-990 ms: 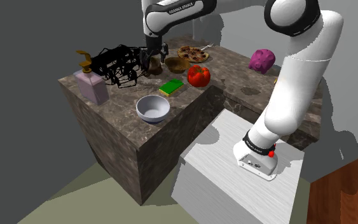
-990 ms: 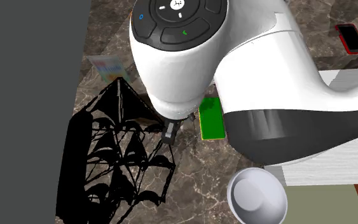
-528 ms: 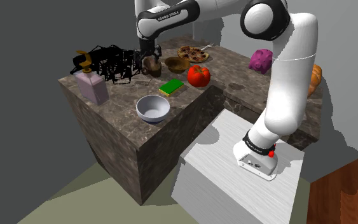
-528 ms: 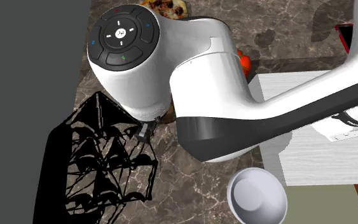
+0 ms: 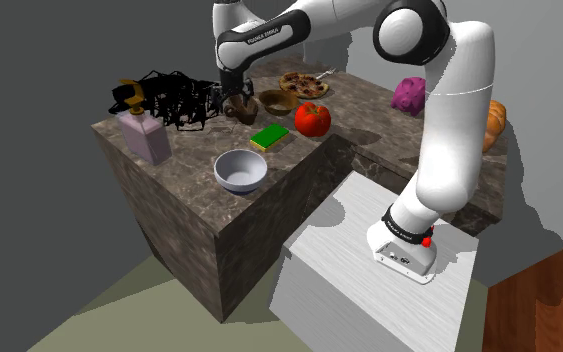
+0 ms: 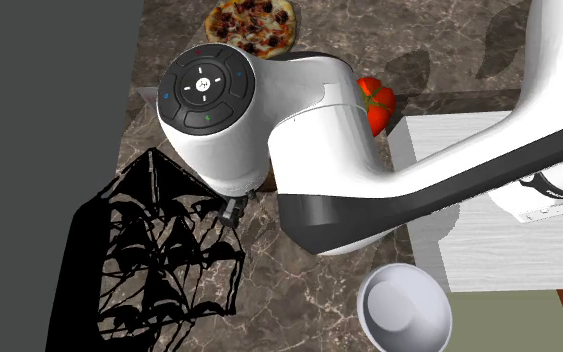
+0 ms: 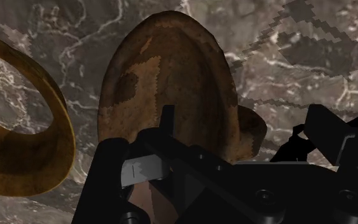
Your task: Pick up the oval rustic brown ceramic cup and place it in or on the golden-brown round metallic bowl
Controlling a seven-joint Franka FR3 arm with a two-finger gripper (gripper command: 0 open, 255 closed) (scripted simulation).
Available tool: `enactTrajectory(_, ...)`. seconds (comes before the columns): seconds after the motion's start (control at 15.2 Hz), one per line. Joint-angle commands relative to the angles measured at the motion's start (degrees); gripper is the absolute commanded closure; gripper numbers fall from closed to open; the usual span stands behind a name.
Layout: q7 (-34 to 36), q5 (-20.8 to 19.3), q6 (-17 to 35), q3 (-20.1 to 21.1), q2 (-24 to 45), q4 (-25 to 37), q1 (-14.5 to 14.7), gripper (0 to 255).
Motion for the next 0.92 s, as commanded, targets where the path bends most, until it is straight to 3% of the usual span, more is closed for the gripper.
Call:
enactTrajectory(0.0,0.1,0.1,0.4,0.2,1.0,-0.2,0.3,0)
enactTrajectory(0.2,0.1,0.1,0.4,0.2,1.0,-0.2,0.3,0)
enactTrajectory(0.26,0.1,0.1,0.3,0.2,1.1,0.0,0.3,255)
enactTrajectory(0.86,0.1,0.1,0.4,0.2,1.0,-0.2,0.3,255)
